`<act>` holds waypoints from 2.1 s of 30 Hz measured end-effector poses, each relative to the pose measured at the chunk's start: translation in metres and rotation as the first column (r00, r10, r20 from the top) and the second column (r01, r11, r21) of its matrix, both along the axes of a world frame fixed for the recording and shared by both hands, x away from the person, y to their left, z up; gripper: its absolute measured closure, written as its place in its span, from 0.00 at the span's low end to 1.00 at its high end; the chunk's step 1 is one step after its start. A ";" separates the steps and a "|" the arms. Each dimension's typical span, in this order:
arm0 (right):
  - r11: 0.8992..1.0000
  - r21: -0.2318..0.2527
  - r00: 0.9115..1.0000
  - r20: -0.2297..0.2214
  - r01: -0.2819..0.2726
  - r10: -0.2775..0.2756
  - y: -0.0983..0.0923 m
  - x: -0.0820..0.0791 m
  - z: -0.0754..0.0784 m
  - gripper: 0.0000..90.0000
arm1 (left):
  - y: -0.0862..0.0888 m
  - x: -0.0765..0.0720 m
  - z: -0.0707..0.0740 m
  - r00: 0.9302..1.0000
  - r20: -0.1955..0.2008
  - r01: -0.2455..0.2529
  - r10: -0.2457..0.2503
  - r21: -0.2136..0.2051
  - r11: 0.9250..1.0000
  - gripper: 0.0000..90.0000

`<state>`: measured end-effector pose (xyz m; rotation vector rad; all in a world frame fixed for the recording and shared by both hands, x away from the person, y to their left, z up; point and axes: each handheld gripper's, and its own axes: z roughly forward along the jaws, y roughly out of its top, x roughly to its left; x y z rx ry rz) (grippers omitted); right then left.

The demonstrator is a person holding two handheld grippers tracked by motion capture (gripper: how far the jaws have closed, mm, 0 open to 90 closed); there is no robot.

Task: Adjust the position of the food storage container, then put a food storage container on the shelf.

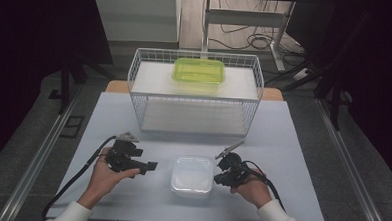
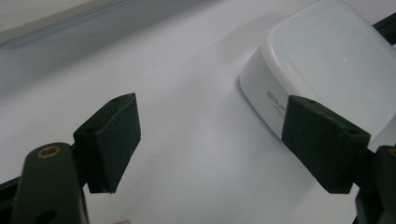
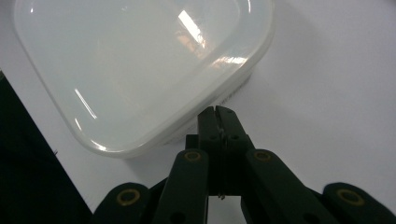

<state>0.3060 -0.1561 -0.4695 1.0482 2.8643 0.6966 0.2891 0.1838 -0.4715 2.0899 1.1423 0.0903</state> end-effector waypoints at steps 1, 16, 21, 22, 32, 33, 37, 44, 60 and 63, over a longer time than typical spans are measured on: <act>1.000 -0.001 1.000 0.001 -0.005 0.005 0.001 0.001 -0.001 0.99 | 0.000 0.000 0.000 1.000 0.000 0.000 0.000 -0.001 1.000 0.21; 0.970 0.187 0.986 0.031 0.154 -0.163 -0.032 0.003 0.011 0.72 | -0.001 -0.005 0.006 0.997 -0.053 -0.061 0.056 -0.084 0.995 0.22; 0.915 0.326 0.970 -0.031 0.239 -0.243 -0.052 0.003 0.015 0.50 | -0.009 -0.009 0.009 0.995 -0.076 -0.066 0.059 -0.099 0.993 0.21; 0.915 0.326 0.970 -0.031 0.239 -0.243 -0.052 0.003 0.015 0.50 | -0.010 -0.010 0.009 0.995 -0.075 -0.068 0.061 -0.096 0.993 0.21; 0.909 0.353 0.971 0.007 0.223 -0.241 -0.050 -0.004 0.017 0.40 | -0.018 -0.015 0.007 0.995 -0.088 -0.060 0.052 -0.092 0.994 0.21; 0.912 0.347 0.971 0.013 0.221 -0.240 -0.050 -0.004 0.016 0.39 | -0.018 -0.015 0.007 0.995 -0.086 -0.060 0.053 -0.090 0.994 0.21; 0.915 0.342 0.972 0.013 0.216 -0.235 -0.047 -0.003 0.014 0.37 | -0.019 -0.017 0.008 0.995 -0.089 -0.060 0.051 -0.103 0.993 0.21; 0.916 0.338 0.973 0.005 0.216 -0.232 -0.045 -0.006 0.011 0.37 | -0.025 -0.013 0.003 0.988 -0.150 -0.047 0.023 -0.164 0.985 0.22; 0.890 0.388 0.970 -0.055 0.239 -0.237 -0.036 -0.008 0.000 0.47 | -0.039 -0.007 -0.012 0.973 -0.224 -0.103 0.048 -0.244 0.964 0.33; 0.883 0.398 0.968 -0.074 0.250 -0.241 -0.034 -0.008 -0.003 0.49 | -0.041 -0.007 -0.015 0.969 -0.240 -0.113 0.051 -0.252 0.961 0.36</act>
